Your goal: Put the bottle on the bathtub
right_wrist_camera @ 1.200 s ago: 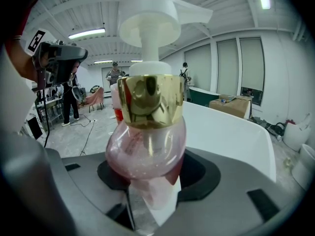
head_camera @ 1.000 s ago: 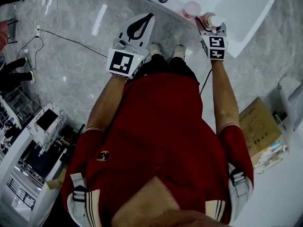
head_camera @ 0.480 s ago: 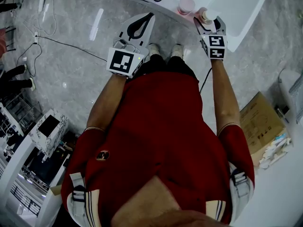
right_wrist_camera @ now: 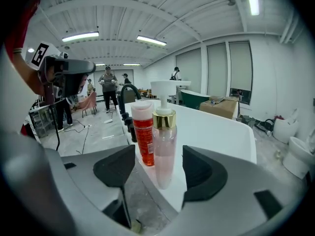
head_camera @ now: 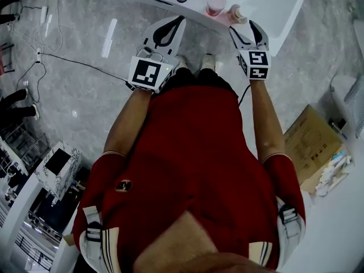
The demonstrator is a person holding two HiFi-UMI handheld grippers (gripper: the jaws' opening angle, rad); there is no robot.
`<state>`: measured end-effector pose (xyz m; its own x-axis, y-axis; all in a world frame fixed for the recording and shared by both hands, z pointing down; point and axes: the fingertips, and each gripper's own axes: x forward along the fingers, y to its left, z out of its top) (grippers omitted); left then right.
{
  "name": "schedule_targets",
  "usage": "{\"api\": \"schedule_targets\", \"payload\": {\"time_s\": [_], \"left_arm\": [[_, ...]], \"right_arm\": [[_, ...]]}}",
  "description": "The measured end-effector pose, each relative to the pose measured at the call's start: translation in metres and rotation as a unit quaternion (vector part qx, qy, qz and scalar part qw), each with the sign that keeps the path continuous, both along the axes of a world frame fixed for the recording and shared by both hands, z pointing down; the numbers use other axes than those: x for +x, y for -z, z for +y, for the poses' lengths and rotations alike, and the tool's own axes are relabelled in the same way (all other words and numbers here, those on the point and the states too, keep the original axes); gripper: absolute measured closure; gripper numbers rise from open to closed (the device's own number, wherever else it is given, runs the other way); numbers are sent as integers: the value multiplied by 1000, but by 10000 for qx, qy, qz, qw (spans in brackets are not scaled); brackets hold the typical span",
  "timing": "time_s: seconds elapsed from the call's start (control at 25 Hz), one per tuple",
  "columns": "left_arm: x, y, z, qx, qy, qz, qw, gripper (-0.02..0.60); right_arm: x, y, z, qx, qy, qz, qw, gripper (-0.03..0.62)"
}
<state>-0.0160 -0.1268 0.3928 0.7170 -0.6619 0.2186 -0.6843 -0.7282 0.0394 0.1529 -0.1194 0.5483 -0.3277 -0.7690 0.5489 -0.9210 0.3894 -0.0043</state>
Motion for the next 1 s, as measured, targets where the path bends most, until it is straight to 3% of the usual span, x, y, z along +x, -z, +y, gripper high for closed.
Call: {"api": "schedule_targets", "payload": {"time_s": [0.24,0.72,1.0], "left_arm": [[-1,5,6,68,-99,91,9999,574],[8,18,25,133,-337,281,9989,574],[13,25,29,162,-479,369,9980,574]], "right_arm": [[-14,27,19,179,-70,-140,9997,324],[-60,115,31,1024,117,-733,9920,560],[-93,160,36,1380,499,-1110,9829,594]]}}
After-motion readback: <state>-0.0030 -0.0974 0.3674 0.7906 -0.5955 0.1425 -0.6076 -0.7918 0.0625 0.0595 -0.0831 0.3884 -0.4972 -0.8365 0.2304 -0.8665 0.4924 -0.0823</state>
